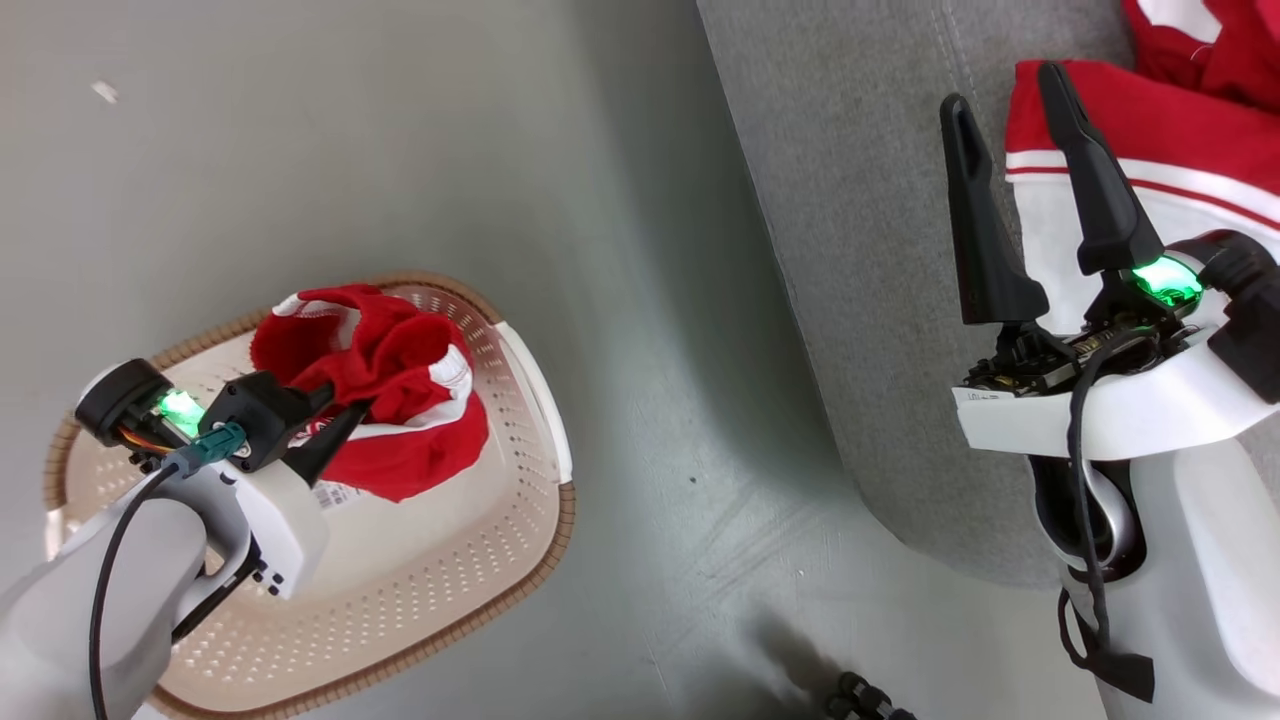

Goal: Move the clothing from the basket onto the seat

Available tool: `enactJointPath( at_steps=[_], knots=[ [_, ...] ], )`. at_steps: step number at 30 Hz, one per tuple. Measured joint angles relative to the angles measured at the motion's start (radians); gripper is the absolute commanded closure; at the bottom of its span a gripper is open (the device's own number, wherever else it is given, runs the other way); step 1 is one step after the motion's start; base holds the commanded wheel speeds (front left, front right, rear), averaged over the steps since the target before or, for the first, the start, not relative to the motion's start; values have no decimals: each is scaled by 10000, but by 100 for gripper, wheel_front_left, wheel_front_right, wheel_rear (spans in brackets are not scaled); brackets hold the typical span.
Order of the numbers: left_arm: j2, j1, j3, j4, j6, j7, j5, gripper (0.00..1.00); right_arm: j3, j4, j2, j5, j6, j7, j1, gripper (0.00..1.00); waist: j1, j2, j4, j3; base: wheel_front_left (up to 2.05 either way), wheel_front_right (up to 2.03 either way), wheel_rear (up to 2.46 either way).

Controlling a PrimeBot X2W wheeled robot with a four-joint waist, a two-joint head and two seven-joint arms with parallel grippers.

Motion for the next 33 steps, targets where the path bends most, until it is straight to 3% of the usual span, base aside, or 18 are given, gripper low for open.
enactJointPath(
  at_steps=[18,33],
  knots=[
    [-192,671,1505,-2245,0,-13,-794,100,-128,905,-8,-330,0,0,567,0,0,0,786,-1916,0,0,0],
    [-385,927,2234,-3039,2,-13,-1434,100,253,1630,-12,-510,0,0,1236,0,0,0,1370,-3436,0,0,0]
  ],
)
